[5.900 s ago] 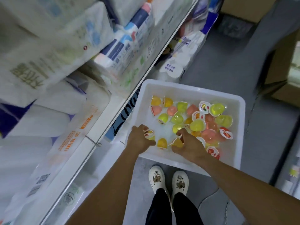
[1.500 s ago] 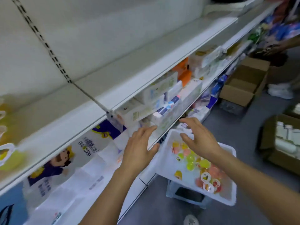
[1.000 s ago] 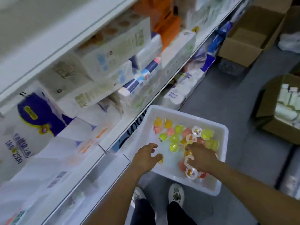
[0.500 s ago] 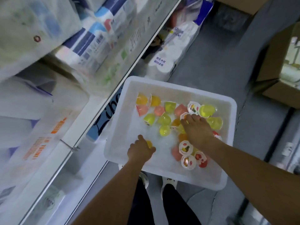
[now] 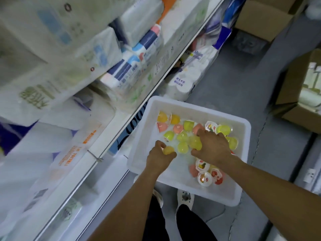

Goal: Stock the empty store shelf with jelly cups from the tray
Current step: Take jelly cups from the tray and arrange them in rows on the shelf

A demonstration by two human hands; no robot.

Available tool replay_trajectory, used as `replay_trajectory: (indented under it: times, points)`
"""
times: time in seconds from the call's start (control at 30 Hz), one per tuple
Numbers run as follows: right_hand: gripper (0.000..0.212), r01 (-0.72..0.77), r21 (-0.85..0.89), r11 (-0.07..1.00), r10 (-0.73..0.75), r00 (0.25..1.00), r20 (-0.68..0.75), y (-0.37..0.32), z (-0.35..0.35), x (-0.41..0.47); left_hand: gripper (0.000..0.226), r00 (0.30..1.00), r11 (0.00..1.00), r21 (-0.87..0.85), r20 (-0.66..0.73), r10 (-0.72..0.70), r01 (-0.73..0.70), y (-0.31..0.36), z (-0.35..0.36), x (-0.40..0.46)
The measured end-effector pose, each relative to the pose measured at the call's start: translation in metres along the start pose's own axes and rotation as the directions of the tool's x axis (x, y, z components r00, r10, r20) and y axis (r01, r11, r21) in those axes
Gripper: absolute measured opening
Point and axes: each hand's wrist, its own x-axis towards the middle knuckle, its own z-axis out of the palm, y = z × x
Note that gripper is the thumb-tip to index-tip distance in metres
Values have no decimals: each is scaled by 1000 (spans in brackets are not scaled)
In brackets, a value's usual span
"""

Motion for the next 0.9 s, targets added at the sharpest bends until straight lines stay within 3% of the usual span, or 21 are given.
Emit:
replay_trajectory:
  times: [0.17, 0.23, 0.4, 0.57, 0.7, 0.8, 0.9]
  points:
    - [50, 38, 275, 961, -21, 998, -65, -39, -60, -22, 45, 987, 980, -174, -140, 74, -98, 37, -63, -57]
    - [44, 96, 405, 909, -80, 995, -58, -55, -91, -31, 35, 975, 961, -235, -196, 100, -146, 45, -88, -84]
    - [33, 289, 543, 788, -221, 957, -188, -95, -168, -54, 31, 881, 947, -126, -421, 218, -294, 56, -147, -153]
    - [37, 451, 569, 688, -323, 892, -316, -143, -240, -82, 48, 787, 925, -106, -566, 246, -365, 65, -206, -226]
    - [43, 573, 570, 590, -353, 817, -456, -188, -287, -100, 36, 698, 910, -71, -668, 260, -408, 72, -252, -281]
    - [36, 684, 582, 439, -428, 729, -534, -229, -318, -111, 30, 597, 887, -11, -744, 301, -461, 69, -288, -316]
    - [28, 765, 523, 376, -497, 643, -582, -279, -339, -115, 30, 515, 879, 32, -800, 308, -477, 54, -326, -343]
